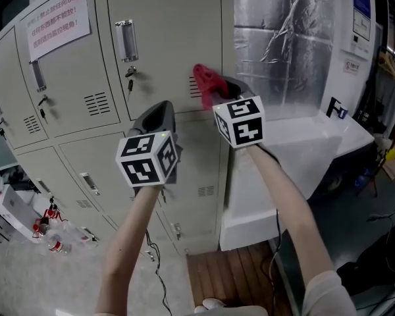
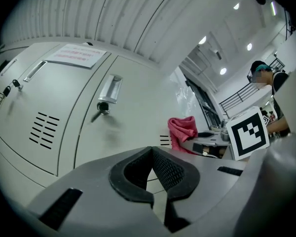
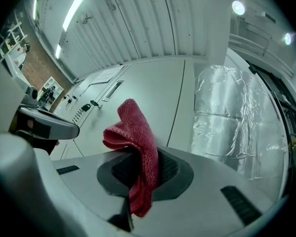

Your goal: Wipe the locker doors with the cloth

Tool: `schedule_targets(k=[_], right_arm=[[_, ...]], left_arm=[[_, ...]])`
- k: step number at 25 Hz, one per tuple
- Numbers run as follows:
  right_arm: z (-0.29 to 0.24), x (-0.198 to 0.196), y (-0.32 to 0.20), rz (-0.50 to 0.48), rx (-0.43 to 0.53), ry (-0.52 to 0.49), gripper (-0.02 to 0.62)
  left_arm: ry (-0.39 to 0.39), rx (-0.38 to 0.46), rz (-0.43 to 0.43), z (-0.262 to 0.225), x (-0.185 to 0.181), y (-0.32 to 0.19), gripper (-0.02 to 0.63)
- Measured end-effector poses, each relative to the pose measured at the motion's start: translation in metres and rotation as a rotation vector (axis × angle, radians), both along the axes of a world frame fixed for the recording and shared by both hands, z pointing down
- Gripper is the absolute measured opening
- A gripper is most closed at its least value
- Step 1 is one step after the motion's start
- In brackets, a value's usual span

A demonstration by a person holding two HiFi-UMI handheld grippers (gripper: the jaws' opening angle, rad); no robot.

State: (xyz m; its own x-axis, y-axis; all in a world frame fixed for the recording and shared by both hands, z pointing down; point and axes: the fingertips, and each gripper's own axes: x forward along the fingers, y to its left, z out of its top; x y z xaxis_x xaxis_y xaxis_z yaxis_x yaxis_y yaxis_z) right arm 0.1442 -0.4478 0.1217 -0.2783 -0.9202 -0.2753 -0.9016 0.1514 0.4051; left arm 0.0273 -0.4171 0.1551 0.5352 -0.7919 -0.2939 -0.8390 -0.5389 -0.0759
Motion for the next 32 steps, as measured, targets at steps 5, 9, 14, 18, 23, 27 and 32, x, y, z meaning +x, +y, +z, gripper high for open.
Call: schedule_targets(k=[5, 9, 14, 18, 23, 27, 32], right_arm=[[0.0, 0.02, 0.003, 0.021, 0.005, -0.008, 0.026], [0.0, 0.03, 0.004, 0.031, 0.009, -0.016, 0.026], [0.001, 0.035, 0.004, 0.041, 0.009, -0.014, 0.026], [0.001, 0.036, 0.005, 0.046, 0.005, -0.035, 0.026], [-0.004, 0.03, 0.018, 0.053, 0.027, -0.033, 0.026], [-0.016, 0.013, 0.048, 0.037, 0.095, 0.02, 0.026], [-0.016, -0.022, 0.096, -0.006, 0.187, 0.064, 0.026]], left_arm=[[-0.005, 0.006, 0.028, -0.003, 0.018, 0.0, 0.016], [-0.008, 0.007, 0.033, -0.004, 0.023, -0.001, 0.017], [-0.015, 0.008, 0.035, -0.004, 0.025, 0.0, 0.017], [-0.013, 0.009, 0.03, -0.006, 0.021, 0.003, 0.016], [-0.015, 0.029, 0.021, -0.011, 0.012, 0.014, 0.016], [-0.024, 0.074, -0.009, -0.013, -0.001, 0.03, 0.016], [-0.017, 0.15, -0.066, -0.008, -0.028, 0.063, 0.017]])
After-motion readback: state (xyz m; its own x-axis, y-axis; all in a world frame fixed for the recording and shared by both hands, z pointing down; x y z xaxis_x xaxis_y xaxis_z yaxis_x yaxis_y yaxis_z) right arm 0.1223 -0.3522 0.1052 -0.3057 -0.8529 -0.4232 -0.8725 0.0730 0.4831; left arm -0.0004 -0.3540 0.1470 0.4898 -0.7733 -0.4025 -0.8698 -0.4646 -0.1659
